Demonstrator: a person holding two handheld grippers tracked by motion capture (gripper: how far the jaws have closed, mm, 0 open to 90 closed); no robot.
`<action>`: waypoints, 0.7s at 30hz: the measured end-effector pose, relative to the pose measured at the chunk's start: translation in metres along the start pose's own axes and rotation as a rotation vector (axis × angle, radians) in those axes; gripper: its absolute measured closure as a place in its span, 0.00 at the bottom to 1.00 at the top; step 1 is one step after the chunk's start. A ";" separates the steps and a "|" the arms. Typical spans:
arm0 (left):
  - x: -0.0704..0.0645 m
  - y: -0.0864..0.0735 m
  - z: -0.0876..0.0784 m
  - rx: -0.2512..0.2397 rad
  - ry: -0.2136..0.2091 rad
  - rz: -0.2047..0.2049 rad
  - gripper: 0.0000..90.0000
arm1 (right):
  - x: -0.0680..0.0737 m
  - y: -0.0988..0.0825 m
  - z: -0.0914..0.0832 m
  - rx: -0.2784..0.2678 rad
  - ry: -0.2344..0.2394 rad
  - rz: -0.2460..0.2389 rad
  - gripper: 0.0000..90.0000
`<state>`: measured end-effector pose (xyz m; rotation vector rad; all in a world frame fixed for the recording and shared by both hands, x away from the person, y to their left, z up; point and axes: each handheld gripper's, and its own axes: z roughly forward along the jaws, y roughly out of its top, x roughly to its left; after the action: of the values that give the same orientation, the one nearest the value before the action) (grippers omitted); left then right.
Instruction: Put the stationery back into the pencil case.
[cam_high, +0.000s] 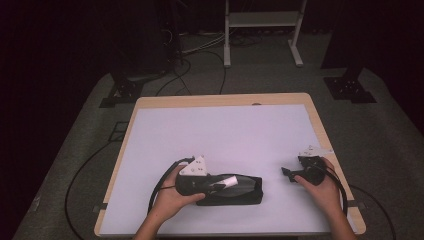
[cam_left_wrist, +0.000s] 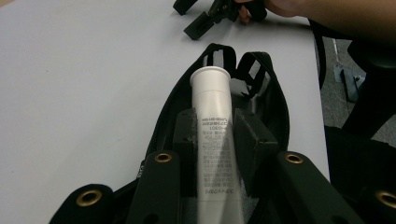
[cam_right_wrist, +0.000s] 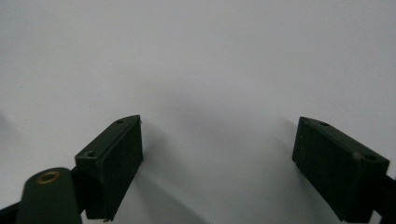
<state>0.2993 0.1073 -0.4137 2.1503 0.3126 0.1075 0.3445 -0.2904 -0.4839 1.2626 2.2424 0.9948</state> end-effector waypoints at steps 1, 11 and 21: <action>0.000 -0.001 0.001 0.000 -0.003 -0.002 0.79 | 0.000 0.000 0.000 0.000 0.000 0.000 0.16; 0.002 -0.003 0.004 -0.017 -0.012 -0.018 0.79 | 0.000 0.000 0.000 0.000 0.000 0.000 0.16; 0.007 -0.003 -0.010 -0.042 0.022 -0.038 0.79 | 0.000 0.000 0.000 -0.001 0.000 0.000 0.16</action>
<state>0.3033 0.1188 -0.4107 2.1016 0.3608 0.1152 0.3444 -0.2904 -0.4840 1.2621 2.2418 0.9951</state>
